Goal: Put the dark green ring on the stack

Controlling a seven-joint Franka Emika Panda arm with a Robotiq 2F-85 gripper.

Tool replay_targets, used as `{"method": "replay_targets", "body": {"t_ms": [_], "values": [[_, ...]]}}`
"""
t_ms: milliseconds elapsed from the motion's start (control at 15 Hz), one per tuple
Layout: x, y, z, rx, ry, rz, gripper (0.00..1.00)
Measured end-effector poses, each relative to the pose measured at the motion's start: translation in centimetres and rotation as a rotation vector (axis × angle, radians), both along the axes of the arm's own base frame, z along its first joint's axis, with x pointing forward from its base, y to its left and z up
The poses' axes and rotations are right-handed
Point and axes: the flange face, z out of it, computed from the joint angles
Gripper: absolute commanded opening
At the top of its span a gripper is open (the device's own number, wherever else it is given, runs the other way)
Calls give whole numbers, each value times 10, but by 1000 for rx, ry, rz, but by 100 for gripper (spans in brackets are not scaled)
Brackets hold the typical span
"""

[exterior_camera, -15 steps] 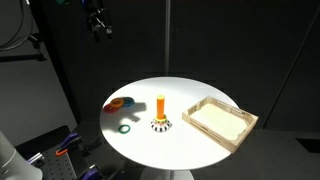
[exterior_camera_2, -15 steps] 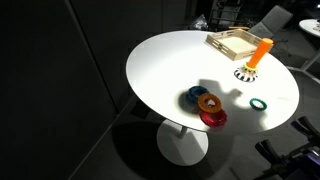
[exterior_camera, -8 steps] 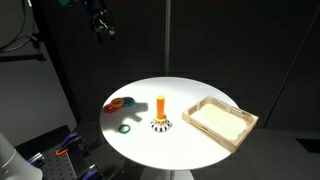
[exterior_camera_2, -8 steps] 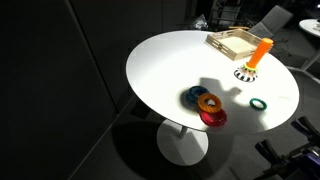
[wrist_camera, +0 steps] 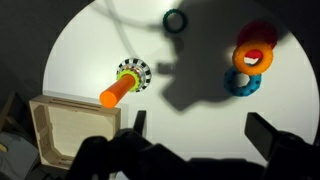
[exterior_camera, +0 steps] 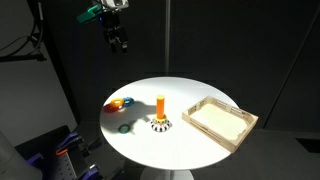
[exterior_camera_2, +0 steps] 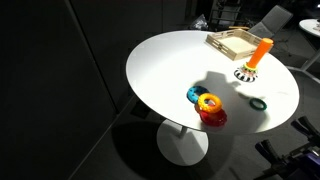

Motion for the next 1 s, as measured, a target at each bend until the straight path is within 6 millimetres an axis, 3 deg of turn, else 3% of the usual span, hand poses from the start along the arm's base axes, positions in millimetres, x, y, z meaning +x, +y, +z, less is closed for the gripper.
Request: {"method": "replay_targets", "body": {"t_ms": [333,800,1000], "values": [[-1,-18,-24,83,10,-64,100],[-1,-25,-28,86,20,-79,100],[-1,-33,-41,77,57,-98,100]]}}
